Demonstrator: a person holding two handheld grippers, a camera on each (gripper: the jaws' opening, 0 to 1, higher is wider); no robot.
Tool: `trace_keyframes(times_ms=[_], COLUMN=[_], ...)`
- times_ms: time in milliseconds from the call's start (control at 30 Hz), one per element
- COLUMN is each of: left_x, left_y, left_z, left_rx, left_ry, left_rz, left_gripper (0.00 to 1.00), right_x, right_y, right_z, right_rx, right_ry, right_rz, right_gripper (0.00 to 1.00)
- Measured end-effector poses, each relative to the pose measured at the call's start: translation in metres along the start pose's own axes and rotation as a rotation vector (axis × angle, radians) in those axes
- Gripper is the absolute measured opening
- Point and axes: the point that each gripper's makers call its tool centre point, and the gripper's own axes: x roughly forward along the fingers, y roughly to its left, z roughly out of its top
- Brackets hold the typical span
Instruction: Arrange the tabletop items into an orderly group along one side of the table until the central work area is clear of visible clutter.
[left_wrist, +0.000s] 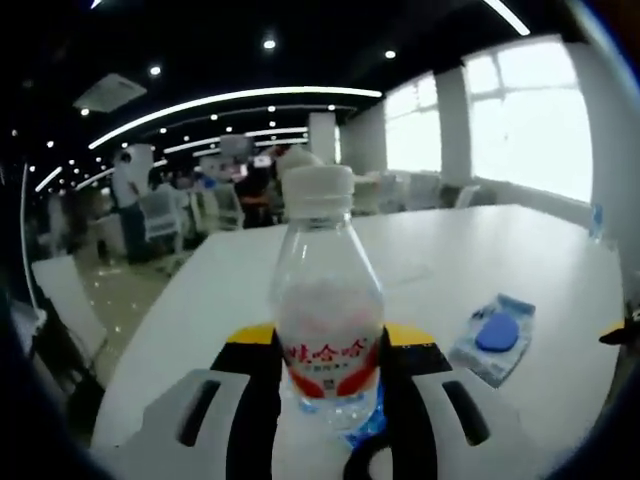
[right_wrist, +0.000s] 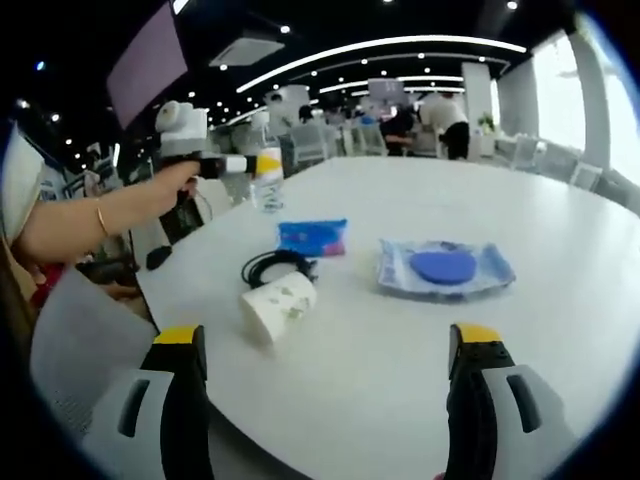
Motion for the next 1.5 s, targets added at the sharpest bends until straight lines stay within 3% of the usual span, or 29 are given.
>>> trace_keyframes(times_ms=[500, 1000, 1133, 1500], left_x=[0.009, 0.032, 0.039, 0.062], left_y=[0.050, 0.090, 0.095, 0.113], left_z=[-0.013, -0.037, -0.042, -0.057], left_rx=[-0.048, -0.041, -0.012, -0.034], left_ry=[0.011, 0.029, 0.027, 0.035], left_rz=[0.056, 0.081, 0.072, 0.074], left_gripper=[0.35, 0.35, 0.35, 0.35], right_x=[0.001, 0.008, 0.008, 0.008], right_y=[-0.005, -0.004, -0.005, -0.008], right_z=[-0.003, -0.029, -0.032, -0.047], right_rx=[0.000, -0.026, -0.020, -0.038], right_ry=[0.012, 0.132, 0.145, 0.215], right_rz=[-0.019, -0.024, -0.026, -0.047], right_gripper=[1.00, 1.00, 1.00, 1.00])
